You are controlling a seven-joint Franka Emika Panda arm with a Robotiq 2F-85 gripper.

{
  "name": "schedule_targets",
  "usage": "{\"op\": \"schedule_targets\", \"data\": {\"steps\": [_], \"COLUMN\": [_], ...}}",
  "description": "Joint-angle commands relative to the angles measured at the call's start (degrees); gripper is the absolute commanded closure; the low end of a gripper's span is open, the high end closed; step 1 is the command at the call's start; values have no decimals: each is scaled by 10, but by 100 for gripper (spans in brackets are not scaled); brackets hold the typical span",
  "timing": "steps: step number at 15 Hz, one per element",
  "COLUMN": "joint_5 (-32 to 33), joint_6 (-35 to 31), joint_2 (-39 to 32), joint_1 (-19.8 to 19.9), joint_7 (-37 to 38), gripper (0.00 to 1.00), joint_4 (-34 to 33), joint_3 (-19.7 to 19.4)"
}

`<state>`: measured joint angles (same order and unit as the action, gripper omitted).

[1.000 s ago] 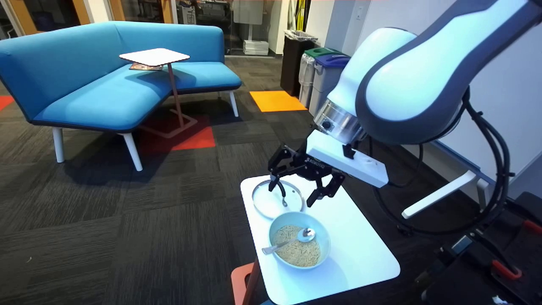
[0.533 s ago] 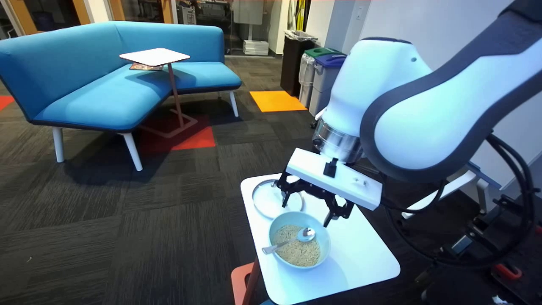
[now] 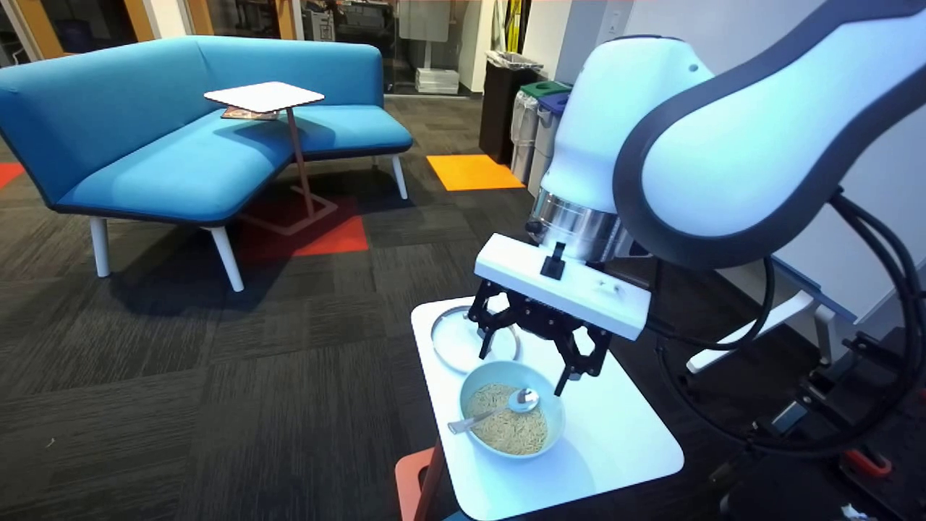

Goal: Pick up the spoon and stir the objects in the bowl

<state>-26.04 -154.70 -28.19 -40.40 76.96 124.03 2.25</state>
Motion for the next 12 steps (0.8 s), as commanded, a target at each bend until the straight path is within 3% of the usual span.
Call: {"op": "schedule_targets", "data": {"steps": [1,3,8,12], "joint_5": [-49,-69,-70,-69], "joint_6": [-35,-47,-100,-147], "joint_2": [-9,-20,-54,-85], "joint_1": [56,78,87,106], "joint_7": [41,63,136,144], "gripper": [0,0,0,0], "joint_4": [-9,-15,-19,-26], "joint_3": [77,111,132,151]}}
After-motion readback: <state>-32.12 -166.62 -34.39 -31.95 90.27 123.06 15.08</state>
